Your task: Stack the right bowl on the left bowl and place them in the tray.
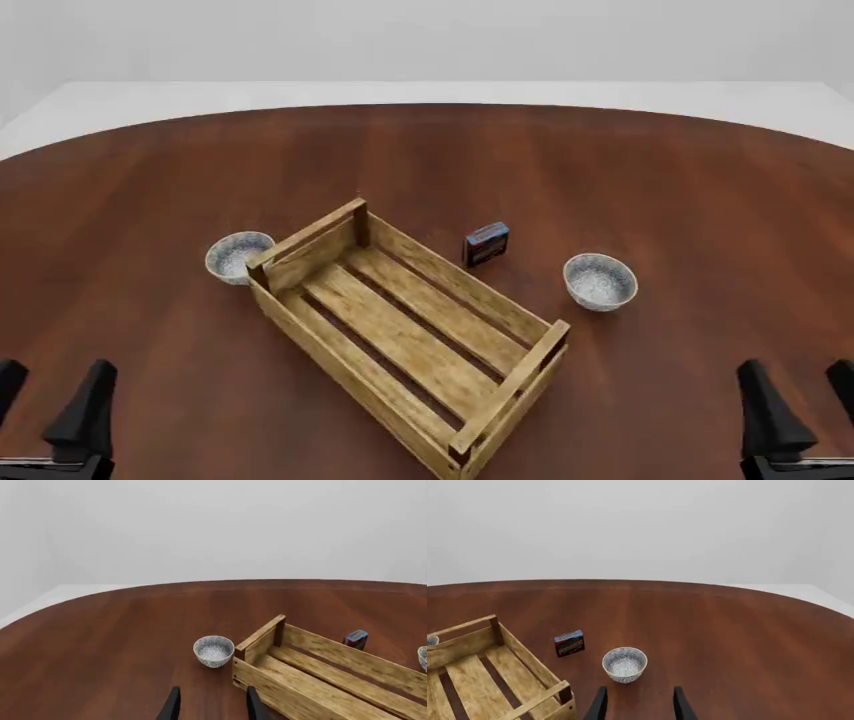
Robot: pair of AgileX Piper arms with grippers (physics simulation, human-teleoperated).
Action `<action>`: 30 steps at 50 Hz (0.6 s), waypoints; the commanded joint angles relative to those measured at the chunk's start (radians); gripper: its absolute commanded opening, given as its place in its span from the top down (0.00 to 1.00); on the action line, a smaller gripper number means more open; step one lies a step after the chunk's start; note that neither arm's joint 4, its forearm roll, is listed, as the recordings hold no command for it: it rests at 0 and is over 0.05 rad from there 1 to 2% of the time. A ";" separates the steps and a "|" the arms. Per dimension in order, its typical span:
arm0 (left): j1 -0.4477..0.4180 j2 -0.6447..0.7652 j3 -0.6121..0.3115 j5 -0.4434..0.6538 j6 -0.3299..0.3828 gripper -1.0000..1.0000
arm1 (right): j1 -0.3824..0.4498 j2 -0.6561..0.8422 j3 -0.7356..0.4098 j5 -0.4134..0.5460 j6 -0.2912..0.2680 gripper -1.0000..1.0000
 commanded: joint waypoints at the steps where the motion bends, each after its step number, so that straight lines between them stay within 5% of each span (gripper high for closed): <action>1: -0.005 0.000 -0.006 0.000 0.004 0.00 | 0.011 0.002 0.002 0.002 0.006 0.00; 10: -0.019 0.000 -0.012 0.004 -0.009 0.00 | -0.023 0.101 -0.077 0.031 0.060 0.00; 24: -0.034 0.001 -0.012 0.002 -0.018 0.00 | 0.050 0.343 -0.304 0.110 0.029 0.00; 27: -0.040 0.005 -0.018 0.003 -0.019 0.00 | 0.081 0.425 -0.343 0.123 0.083 0.00; 30: -0.041 0.003 -0.026 0.010 -0.021 0.00 | 0.067 0.480 -0.391 0.146 0.032 0.00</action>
